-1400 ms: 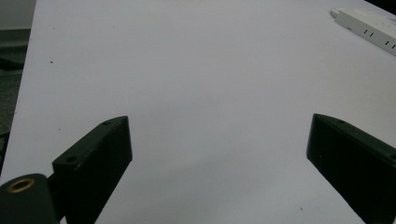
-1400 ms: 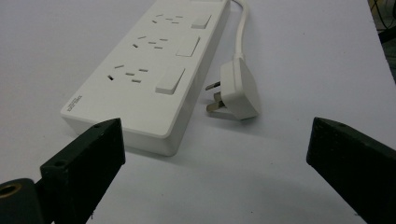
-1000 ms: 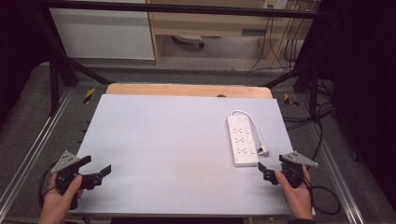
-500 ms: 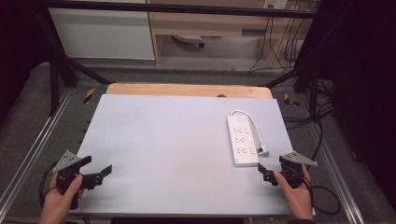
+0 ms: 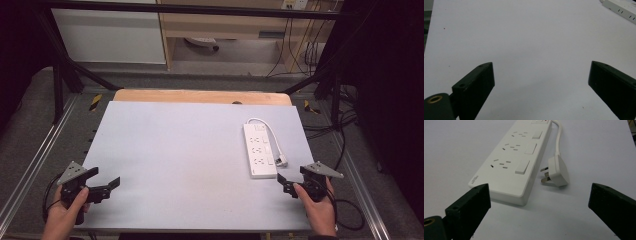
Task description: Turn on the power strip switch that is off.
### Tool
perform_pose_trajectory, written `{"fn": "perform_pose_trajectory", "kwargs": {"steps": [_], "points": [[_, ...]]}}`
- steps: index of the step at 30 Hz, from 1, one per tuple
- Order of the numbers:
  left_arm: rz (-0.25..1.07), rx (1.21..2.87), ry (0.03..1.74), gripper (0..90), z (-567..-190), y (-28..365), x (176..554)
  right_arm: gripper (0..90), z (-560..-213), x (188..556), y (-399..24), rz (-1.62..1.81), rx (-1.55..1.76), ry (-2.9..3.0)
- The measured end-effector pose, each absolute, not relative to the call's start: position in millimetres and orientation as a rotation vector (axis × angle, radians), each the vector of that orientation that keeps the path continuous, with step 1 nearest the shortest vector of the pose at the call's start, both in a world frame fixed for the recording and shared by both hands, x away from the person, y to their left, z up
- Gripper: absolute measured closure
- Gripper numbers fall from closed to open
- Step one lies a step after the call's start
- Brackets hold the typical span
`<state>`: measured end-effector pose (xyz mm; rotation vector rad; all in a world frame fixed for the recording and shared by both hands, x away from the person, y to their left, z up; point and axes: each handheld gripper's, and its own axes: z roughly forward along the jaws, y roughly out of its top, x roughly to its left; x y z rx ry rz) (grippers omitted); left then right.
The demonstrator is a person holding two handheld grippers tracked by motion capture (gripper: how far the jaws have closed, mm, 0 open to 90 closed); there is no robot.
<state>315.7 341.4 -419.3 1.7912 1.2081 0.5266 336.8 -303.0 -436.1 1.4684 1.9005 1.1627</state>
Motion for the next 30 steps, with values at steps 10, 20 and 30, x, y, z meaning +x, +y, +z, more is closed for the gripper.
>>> {"fn": "perform_pose_trajectory", "kwargs": {"steps": [10,20,30], "points": [[0.526,1.799,1.213,6.8,-419.9,340.8,316.2,4.2,-430.4,339.3,-294.8,1.155,1.508,1.835],[0.522,1.812,1.213,6.8,-420.7,339.5,316.7,3.6,-417.6,339.1,-286.1,1.112,1.487,1.873],[0.518,1.820,1.217,6.8,-421.8,338.4,317.1,4.1,-400.2,336.6,-287.7,1.139,1.484,1.885]]}}
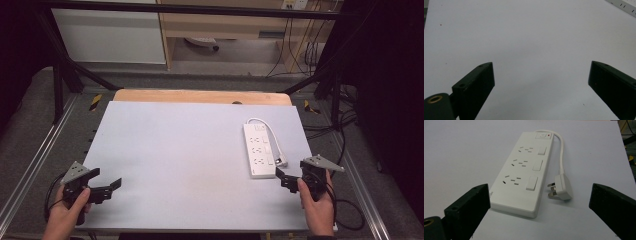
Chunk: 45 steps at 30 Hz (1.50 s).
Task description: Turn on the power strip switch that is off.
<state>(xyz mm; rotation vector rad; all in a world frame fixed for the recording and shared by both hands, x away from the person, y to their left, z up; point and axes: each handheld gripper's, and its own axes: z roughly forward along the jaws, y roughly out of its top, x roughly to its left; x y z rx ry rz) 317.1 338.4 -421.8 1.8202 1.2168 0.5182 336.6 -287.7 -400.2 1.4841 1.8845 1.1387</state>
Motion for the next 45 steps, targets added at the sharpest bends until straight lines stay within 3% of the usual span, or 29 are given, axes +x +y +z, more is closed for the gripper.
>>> {"fn": "perform_pose_trajectory", "kwargs": {"steps": [27,45], "points": [[0.513,1.853,1.189,7.1,-423.9,330.5,318.4,4.3,-370.5,369.3,-281.3,1.152,1.423,1.931],[0.501,1.853,1.201,7.2,-424.8,330.8,321.0,3.9,-369.2,389.3,-290.3,1.168,1.440,1.888]]}}
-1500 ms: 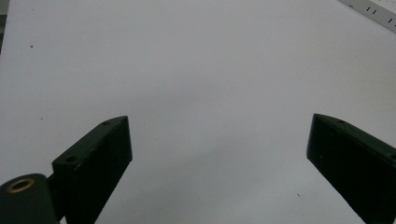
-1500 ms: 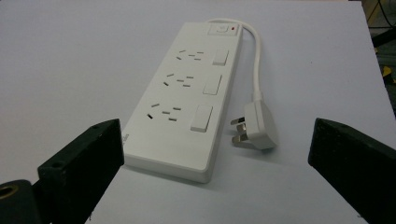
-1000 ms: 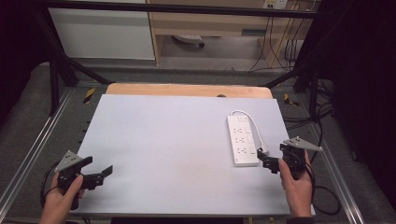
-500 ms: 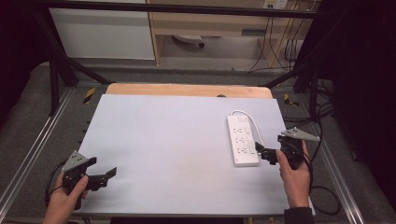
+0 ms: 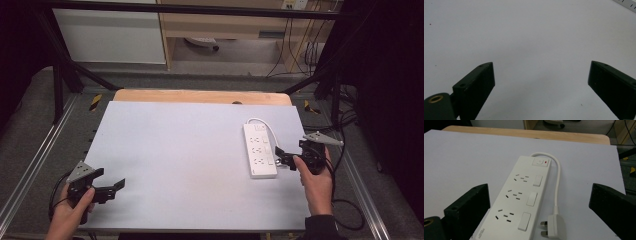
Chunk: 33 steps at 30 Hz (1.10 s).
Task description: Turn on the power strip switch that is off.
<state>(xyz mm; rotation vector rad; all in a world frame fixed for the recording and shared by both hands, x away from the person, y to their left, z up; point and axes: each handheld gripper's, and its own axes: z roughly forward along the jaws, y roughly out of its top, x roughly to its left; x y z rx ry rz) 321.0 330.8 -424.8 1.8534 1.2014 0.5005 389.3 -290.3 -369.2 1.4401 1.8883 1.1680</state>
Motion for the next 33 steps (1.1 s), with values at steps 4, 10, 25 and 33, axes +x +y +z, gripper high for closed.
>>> {"fn": "perform_pose_trajectory", "kwargs": {"steps": [4,10,25,33], "points": [[0.497,1.850,1.208,7.2,-425.1,330.9,321.0,4.3,-365.4,391.9,-291.7,1.155,1.431,1.861],[0.495,1.849,1.211,7.2,-425.6,331.3,321.0,6.8,-360.6,394.2,-294.3,1.155,1.426,1.841],[0.496,1.850,1.212,7.2,-425.7,331.3,321.1,31.0,-361.5,398.2,-296.3,1.184,1.389,1.813],[0.498,1.850,1.214,7.2,-425.7,331.5,321.2,36.3,-367.6,404.2,-294.2,1.206,1.403,1.790]]}}
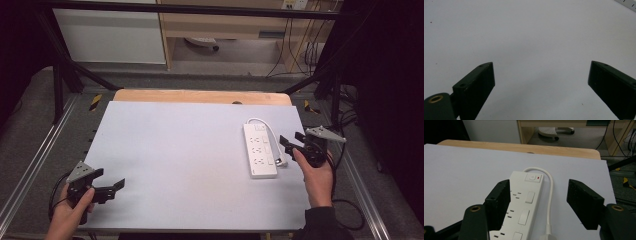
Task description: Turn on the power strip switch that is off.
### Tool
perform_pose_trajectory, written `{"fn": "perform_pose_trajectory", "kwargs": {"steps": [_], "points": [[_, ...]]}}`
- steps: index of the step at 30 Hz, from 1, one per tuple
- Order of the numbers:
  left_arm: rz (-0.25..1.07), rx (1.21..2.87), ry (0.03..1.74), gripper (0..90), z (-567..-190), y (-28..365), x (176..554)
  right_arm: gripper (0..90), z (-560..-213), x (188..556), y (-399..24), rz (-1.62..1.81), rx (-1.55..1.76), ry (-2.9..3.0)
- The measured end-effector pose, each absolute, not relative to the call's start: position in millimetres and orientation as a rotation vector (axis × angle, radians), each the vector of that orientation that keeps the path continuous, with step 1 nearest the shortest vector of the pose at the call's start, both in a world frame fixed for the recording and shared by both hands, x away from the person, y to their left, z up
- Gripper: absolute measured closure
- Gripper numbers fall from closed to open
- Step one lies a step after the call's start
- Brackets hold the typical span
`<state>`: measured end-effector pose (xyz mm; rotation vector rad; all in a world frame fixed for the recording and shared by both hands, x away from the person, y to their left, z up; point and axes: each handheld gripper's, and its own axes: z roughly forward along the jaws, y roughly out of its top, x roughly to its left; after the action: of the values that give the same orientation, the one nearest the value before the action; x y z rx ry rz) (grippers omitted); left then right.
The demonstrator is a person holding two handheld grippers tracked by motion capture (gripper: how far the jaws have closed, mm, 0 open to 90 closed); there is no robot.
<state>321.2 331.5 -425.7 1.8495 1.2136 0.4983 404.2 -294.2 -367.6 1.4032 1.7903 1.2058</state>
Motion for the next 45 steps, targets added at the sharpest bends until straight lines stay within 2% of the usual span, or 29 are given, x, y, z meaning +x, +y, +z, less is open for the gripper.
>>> {"fn": "perform_pose_trajectory", "kwargs": {"steps": [13,45], "points": [[0.497,1.856,1.216,7.2,-425.9,331.3,321.3,46.3,-379.2,411.8,-285.5,1.161,1.384,1.862],[0.493,1.857,1.209,7.2,-425.7,330.9,321.2,78.1,-409.0,428.8,-276.4,1.106,1.401,1.908]]}}
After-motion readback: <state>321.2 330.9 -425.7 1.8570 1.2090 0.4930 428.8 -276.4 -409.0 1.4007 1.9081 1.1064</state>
